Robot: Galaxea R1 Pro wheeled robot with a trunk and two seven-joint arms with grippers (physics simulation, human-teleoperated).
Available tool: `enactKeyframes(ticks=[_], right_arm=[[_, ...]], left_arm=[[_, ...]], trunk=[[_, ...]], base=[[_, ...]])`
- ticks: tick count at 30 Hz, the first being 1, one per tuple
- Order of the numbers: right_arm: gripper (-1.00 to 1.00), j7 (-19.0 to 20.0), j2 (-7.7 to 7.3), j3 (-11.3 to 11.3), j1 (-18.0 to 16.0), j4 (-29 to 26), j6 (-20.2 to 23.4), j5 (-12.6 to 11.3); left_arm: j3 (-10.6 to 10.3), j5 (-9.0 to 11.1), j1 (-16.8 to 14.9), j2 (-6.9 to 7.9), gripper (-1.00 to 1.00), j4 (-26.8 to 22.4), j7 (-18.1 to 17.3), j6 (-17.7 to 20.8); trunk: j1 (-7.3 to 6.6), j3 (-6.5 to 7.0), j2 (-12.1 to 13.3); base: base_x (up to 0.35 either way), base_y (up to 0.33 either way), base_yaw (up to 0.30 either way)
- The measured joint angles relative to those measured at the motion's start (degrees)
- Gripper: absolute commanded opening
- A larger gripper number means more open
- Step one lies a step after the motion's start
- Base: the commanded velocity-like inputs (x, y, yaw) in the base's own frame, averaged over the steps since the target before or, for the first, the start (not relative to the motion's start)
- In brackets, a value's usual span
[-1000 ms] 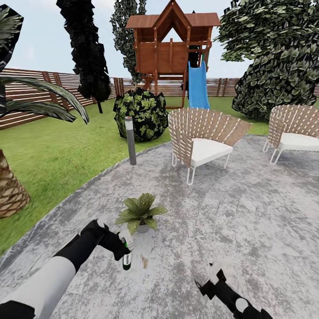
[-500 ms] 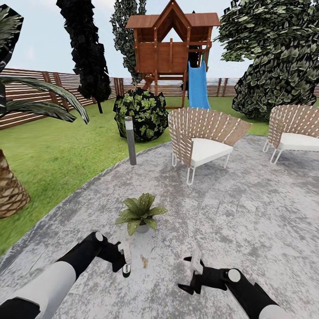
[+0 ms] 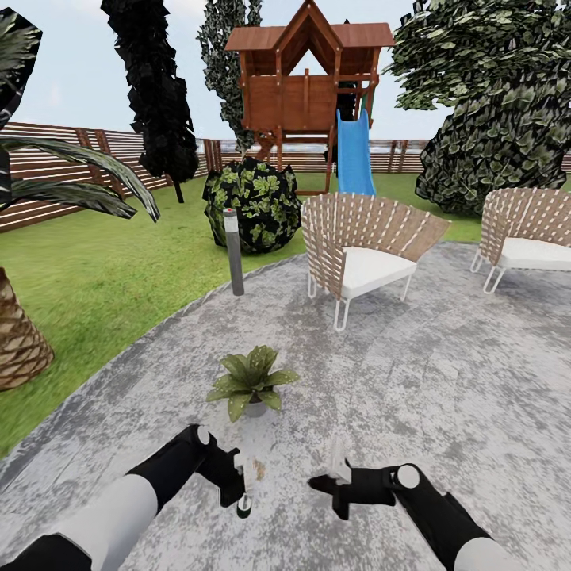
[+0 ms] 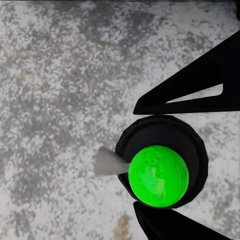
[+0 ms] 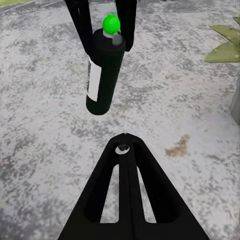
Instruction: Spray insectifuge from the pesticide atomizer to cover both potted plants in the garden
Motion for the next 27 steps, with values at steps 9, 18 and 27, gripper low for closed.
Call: enactKeyframes(ticks=[9, 18, 27], right_arm=[[-1.00, -0.03, 0.62, 0.01, 0.00, 0.09, 0.07, 0.18], [-1.00, -0.02, 1.90, 0.01, 0.00, 0.00, 0.07, 0.11], [-1.00, -0.03, 2.10, 0.01, 0.00, 0.00, -0.01, 0.13]], left_arm=[[-1.44, -1.52, 0.68, -3.21, -1.00, -0.03, 0.13, 0.15], [-4.50, -3.22, 0.95, -6.18, -1.00, -0.79, 0.55, 0.69], [-4.43, -3.01, 0.99, -6.77, -1.00, -1.09, 0.50, 0.31]], trunk=[[0.00, 0.00, 0.00], [0.00, 0.00, 0.00], [0.00, 0.00, 0.00]], base=[[0.000, 0.000, 0.000], [0.000, 0.000, 0.000], [0.000, 0.000, 0.000]])
